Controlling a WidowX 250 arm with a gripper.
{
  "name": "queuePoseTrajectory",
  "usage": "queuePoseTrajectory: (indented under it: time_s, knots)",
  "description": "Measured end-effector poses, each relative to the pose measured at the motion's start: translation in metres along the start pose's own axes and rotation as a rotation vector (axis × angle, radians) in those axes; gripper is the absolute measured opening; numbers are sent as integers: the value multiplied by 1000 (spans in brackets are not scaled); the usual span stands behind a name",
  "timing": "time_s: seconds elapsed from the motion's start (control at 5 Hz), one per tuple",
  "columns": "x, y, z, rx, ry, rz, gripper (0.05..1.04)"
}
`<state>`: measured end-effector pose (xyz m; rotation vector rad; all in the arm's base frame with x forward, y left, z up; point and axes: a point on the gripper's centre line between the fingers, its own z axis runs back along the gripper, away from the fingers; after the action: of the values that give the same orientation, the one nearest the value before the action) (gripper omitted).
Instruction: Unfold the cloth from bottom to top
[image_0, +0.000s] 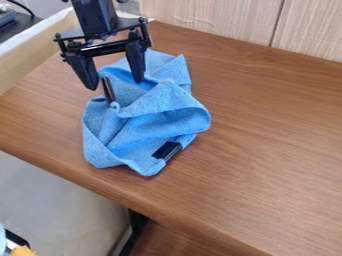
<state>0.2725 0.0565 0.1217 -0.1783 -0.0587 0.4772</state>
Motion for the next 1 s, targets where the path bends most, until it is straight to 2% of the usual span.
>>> queuePoseTrajectory:
  time_s: [0.4,0.6,0.8,1.0]
  knots:
    - [-7,5,-14,-4,52,34,1001]
    - [-9,9,-17,1,55,65,1001]
    - [-13,8,-23,8,61,73,950]
    - [-17,8,-28,20,62,86,669]
